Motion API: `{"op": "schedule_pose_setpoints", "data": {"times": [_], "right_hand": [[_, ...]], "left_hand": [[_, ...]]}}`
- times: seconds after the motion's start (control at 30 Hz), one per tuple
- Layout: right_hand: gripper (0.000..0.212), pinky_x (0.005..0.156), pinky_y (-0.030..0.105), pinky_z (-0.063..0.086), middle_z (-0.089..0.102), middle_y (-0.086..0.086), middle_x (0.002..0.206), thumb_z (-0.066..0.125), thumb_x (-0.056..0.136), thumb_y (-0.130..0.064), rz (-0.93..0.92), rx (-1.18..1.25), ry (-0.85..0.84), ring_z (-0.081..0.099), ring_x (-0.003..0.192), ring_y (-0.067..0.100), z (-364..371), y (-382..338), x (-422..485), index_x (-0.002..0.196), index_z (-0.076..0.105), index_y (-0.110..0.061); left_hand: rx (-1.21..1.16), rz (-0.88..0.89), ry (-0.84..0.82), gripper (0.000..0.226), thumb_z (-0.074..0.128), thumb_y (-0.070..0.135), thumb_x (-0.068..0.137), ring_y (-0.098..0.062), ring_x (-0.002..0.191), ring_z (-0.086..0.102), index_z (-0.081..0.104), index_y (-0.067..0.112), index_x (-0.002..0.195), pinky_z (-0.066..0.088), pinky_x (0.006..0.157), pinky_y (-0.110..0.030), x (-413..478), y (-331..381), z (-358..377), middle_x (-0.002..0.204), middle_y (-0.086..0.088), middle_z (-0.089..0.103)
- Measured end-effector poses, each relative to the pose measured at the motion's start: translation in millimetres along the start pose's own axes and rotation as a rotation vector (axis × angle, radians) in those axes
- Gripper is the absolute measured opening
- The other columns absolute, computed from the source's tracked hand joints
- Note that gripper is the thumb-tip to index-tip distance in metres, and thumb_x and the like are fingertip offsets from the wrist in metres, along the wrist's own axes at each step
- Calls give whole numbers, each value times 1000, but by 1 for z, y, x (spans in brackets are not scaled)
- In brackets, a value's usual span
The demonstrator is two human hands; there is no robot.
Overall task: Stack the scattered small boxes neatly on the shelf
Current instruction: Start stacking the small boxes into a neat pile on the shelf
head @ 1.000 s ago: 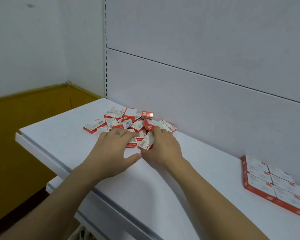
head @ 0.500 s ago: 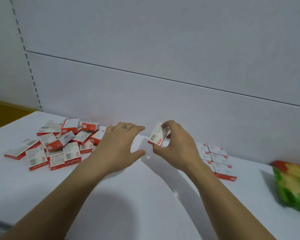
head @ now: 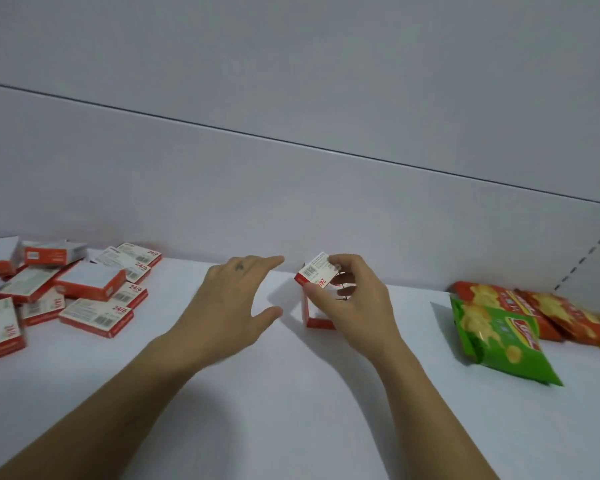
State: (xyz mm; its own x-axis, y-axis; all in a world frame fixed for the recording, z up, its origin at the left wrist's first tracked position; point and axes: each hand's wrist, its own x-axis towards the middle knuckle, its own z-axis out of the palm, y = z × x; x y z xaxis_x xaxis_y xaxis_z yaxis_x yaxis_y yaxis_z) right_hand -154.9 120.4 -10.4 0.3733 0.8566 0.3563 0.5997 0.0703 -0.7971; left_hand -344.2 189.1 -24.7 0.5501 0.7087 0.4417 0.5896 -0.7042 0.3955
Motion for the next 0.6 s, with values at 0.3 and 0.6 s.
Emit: {"op": "schedule_pose_setpoints", "data": {"times": [0.3,0.6], "right_hand": [[51,73,10,48,62,-29,99,75,63,-59,-47,21,-124,60,93,-4,4,-2,-12,106,57,-40],[45,73,18,51,63,-23,95,65,66,-70,-52,19,-170,62,91,1,19,-7,-21,101,58,-43]], "left_hand": [[-111,52,101,62,69,30,84,-11,123,41,41,34,139,28,102,-25,-12,6,-3,135,9,48],[-173,191,132,24,72,18,83,-12,95,56,65,21,105,49,80,-32,-14,9,-6,105,7,62]]}}
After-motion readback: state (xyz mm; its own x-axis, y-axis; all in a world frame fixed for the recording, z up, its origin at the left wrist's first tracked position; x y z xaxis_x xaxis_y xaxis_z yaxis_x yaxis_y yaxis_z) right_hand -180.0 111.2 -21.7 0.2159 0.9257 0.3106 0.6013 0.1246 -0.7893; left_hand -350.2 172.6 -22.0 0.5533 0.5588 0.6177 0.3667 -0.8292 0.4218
